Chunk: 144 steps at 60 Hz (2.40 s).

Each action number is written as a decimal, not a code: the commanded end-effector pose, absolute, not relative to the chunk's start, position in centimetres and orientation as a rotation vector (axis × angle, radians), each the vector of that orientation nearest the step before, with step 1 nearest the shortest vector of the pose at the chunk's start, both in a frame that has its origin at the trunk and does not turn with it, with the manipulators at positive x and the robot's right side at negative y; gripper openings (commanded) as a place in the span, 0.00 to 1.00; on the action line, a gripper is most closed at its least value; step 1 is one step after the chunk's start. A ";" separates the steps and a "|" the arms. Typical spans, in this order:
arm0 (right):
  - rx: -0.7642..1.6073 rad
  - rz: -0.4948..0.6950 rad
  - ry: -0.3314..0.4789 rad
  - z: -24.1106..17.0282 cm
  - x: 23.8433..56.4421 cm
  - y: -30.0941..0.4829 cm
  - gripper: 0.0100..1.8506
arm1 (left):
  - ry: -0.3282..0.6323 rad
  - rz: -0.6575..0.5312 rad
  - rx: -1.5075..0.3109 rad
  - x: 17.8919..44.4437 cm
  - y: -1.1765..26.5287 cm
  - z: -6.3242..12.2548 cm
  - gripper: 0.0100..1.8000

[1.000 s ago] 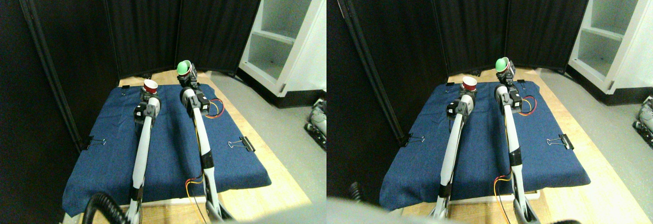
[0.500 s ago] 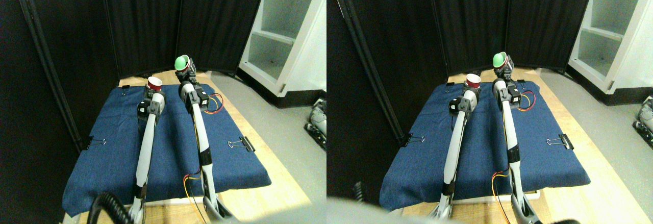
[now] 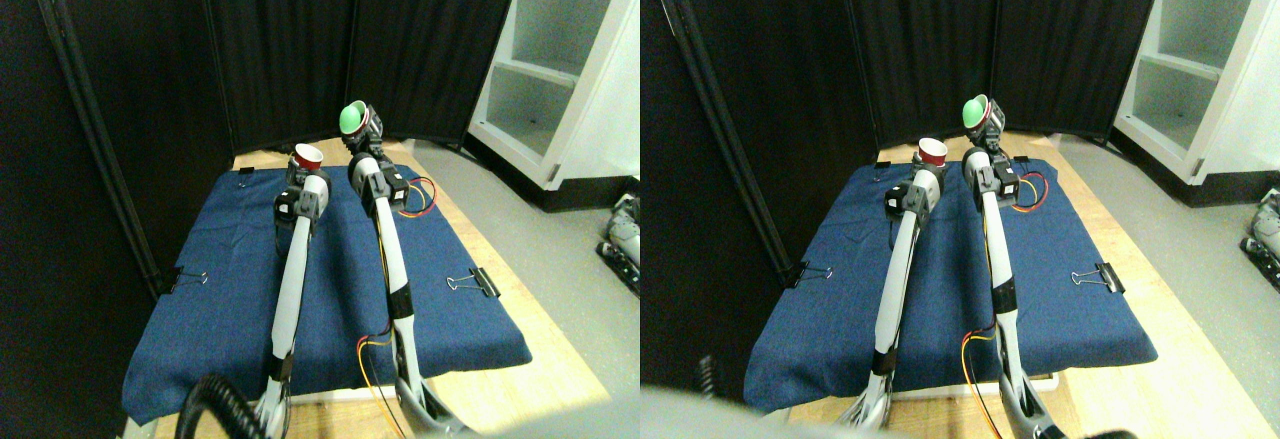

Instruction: Pour (bimanual)

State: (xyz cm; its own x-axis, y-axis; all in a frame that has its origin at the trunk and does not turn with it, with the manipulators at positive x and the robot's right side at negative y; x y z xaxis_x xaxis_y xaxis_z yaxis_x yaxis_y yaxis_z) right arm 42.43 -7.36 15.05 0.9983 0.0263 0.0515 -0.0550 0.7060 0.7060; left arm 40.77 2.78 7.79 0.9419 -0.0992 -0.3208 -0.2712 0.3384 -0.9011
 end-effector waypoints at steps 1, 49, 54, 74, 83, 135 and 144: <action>0.779 0.084 -0.085 16.2 42.2 -7.0 0.17 | 0.333 0.103 -1.230 40.9 2.4 7.9 0.18; 0.740 0.106 -0.036 16.4 41.9 -5.9 0.17 | 0.363 0.119 -1.274 40.2 1.5 7.6 0.18; 0.729 0.115 -0.031 16.2 42.1 -5.8 0.17 | 0.364 0.102 -1.272 40.1 1.5 8.1 0.18; 0.634 0.129 -0.010 16.0 42.1 -5.4 0.17 | 0.371 0.100 -1.266 40.0 1.5 8.7 0.18; 0.615 0.123 -0.008 15.9 42.2 -5.4 0.17 | 0.371 0.101 -1.272 39.9 1.5 8.6 0.18; 0.391 0.144 -0.024 15.9 41.9 -4.7 0.17 | 0.389 0.084 -1.277 40.6 0.5 8.8 0.18; 0.346 0.159 -0.030 15.8 42.1 -4.8 0.17 | 0.386 0.093 -1.272 40.6 0.6 8.9 0.18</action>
